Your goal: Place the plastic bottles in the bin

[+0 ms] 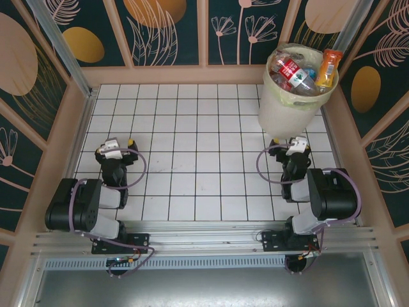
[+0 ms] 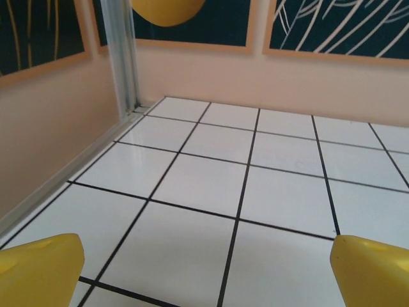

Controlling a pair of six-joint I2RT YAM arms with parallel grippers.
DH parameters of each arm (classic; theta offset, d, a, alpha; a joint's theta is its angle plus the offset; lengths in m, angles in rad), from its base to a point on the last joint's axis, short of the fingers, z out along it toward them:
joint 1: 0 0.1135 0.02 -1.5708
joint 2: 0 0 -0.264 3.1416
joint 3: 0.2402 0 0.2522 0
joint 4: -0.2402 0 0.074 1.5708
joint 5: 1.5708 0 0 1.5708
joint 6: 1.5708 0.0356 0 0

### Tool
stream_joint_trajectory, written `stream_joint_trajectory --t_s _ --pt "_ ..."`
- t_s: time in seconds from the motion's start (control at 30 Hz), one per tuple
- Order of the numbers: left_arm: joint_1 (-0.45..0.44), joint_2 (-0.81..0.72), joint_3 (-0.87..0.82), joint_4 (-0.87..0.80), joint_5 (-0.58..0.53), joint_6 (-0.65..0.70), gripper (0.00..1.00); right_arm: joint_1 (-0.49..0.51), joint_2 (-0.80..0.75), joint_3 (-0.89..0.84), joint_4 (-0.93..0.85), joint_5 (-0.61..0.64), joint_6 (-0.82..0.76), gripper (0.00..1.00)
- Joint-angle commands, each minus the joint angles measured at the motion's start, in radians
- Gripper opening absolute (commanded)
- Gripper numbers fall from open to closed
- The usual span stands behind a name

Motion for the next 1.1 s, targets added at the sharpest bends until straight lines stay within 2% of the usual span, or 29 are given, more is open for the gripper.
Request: stream_joint_trajectory --t_s 0.0,0.2,0.3,0.37,0.47,0.6,0.73,1.07 --pt "0.007 0.017 0.081 -0.044 0.036 0.008 0.99 -0.026 0.004 0.025 0.018 -0.057 0.023 0.99" --pt "0.01 0.021 0.069 -0.011 0.041 0.008 0.98 -0.025 0.005 0.025 0.014 -0.059 0.024 0.99" --pt "0.01 0.009 0.026 0.053 0.081 0.025 0.99 -0.04 -0.001 0.009 0.042 -0.087 0.032 0.99" --pt "0.01 0.007 0.004 0.092 0.081 0.024 0.99 -0.049 -0.017 -0.064 0.154 -0.102 0.033 0.99" --pt "0.01 0.005 0.0 0.099 0.089 0.027 0.99 -0.038 -0.001 -0.148 0.334 -0.199 -0.017 0.99" --pt "0.01 0.021 0.082 -0.04 0.117 0.034 0.99 -0.027 -0.01 -0.058 0.156 -0.182 -0.023 0.99" --pt "0.016 0.021 0.08 -0.034 0.101 0.024 0.99 -0.042 0.003 0.033 -0.007 -0.119 0.022 0.99" --pt "0.016 0.021 0.08 -0.034 0.101 0.025 0.99 -0.037 0.004 0.031 0.003 -0.11 0.019 0.99"
